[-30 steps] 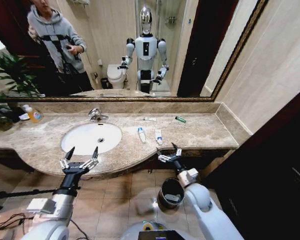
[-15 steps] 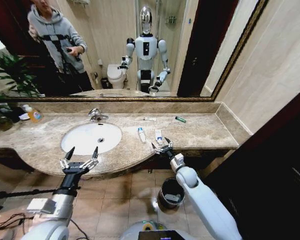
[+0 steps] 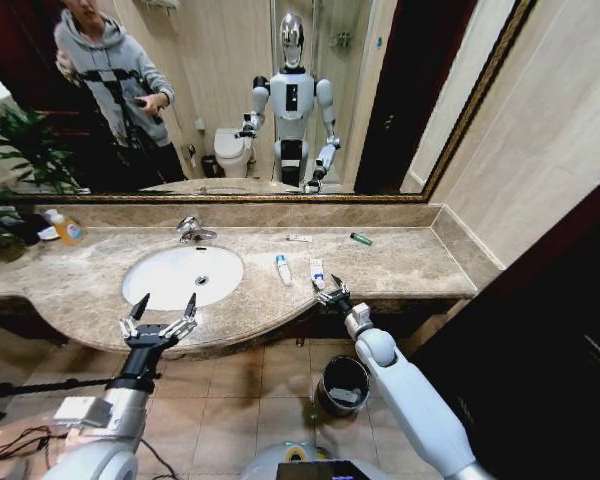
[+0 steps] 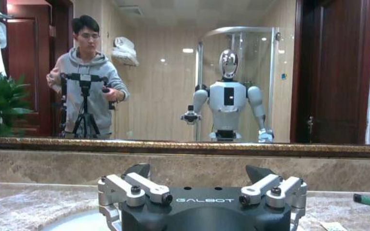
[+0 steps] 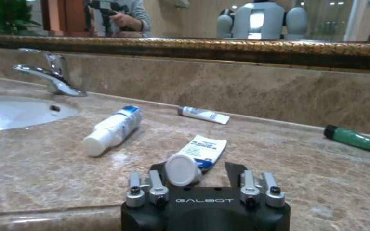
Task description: Pick up the trash from the sink and place it in the trash bin.
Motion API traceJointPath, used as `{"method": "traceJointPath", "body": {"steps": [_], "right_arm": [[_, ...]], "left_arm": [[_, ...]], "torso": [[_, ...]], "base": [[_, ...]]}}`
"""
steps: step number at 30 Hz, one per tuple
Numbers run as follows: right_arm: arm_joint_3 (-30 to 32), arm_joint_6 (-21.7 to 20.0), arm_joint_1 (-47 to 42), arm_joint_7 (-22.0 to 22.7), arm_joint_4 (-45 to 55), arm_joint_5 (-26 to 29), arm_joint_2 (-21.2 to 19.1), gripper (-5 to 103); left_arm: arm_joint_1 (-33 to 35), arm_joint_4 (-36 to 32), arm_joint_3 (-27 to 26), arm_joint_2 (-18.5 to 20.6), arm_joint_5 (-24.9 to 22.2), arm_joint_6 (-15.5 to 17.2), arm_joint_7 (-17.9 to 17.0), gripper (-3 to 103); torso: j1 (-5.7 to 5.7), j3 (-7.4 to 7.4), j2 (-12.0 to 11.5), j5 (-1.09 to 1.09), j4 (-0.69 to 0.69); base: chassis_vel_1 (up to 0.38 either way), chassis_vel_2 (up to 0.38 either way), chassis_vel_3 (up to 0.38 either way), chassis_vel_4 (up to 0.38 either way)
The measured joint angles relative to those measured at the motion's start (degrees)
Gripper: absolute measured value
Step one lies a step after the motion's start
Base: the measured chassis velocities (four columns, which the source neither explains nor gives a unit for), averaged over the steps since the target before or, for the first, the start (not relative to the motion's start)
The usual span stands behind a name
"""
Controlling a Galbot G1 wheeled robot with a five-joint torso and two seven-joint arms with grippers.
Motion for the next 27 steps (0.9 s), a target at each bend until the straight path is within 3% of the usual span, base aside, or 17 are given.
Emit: {"method": "traceJointPath", "body": {"steps": [5,7,10,19,27], "right_arm": [[-0.1,0.5,-0.6,-0.9,0.5,0.2,0.0,41],[0.0,0.5,-0.6,-0.9,0.5,0.2,0.0,41],[0.2,0.5,-0.7,-1.2,0.9,0.2,0.0,27],[1.8,0.6,-2.3,-1.5,3.7,1.1,-0.6,25],[9.1,7.2,-13.2,-3.8,13.0,3.7,-1.0,25]], "left_arm": [[0.0,0.0,0.0,0.0,0.0,0.0,0.0,100],[0.0,0.0,0.0,0.0,0.0,0.0,0.0,100],[0.0,0.0,0.0,0.0,0.0,0.0,0.0,100],[0.0,0.0,0.0,0.0,0.0,0.0,0.0,100],[0.0,0.0,0.0,0.0,0.0,0.0,0.0,100]], "torso": [[0.00,0.00,0.0,0.00,0.00],[0.00,0.00,0.0,0.00,0.00],[0.00,0.00,0.0,0.00,0.00],[0.00,0.00,0.0,0.01,0.00],[0.00,0.00,0.0,0.02,0.01]], "base": [[0.000,0.000,0.000,0.000],[0.000,0.000,0.000,0.000],[0.000,0.000,0.000,0.000],[0.000,0.000,0.000,0.000],[0.000,0.000,0.000,0.000]]}}
